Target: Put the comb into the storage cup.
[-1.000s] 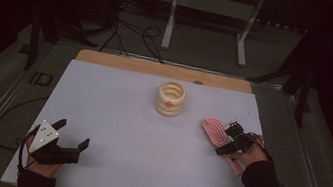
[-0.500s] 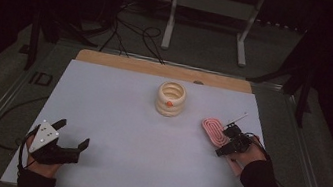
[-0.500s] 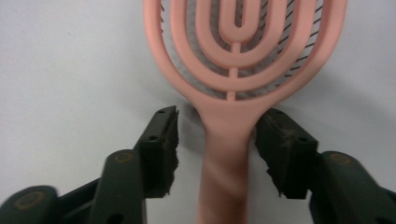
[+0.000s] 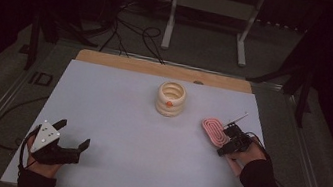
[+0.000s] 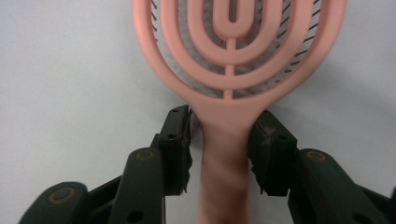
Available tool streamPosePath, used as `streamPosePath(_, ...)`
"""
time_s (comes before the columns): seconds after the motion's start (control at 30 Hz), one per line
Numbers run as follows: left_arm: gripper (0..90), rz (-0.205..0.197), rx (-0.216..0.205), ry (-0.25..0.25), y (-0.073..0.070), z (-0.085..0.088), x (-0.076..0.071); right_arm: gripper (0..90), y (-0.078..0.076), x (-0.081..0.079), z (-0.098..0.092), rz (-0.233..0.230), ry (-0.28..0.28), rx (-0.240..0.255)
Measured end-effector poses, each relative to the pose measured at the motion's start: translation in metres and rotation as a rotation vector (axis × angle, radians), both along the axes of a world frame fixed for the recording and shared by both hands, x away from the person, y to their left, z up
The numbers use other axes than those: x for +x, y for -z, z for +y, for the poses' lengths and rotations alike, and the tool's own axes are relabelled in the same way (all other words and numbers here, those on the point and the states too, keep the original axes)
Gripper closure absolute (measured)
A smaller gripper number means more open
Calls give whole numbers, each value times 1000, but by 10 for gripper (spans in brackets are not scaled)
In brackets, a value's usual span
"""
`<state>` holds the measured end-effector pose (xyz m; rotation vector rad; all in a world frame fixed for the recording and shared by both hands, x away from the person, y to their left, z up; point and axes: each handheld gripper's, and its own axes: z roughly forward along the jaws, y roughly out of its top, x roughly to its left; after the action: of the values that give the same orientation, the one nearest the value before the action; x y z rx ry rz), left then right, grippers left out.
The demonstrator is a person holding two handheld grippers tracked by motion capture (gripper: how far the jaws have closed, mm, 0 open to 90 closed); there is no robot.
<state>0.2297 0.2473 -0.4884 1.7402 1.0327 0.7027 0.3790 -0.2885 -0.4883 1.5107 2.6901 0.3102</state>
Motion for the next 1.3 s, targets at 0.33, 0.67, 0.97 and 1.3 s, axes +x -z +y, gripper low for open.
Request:
streamPosePath(0.33,4,1,1,0,0,0,0,661,0,1,-1,2,11,-3)
streamPosePath(0.67,4,5,4,-3,1,0,1,680,0,-1,-2,-13,11,3)
streamPosePath(0.97,4,6,4,-4,1,0,1,692,-1,-5,-3,-40,8,11)
streamPosePath(1.3,4,8,9,-4,1,0,1,695,-4,-10,-8,-71,20,65)
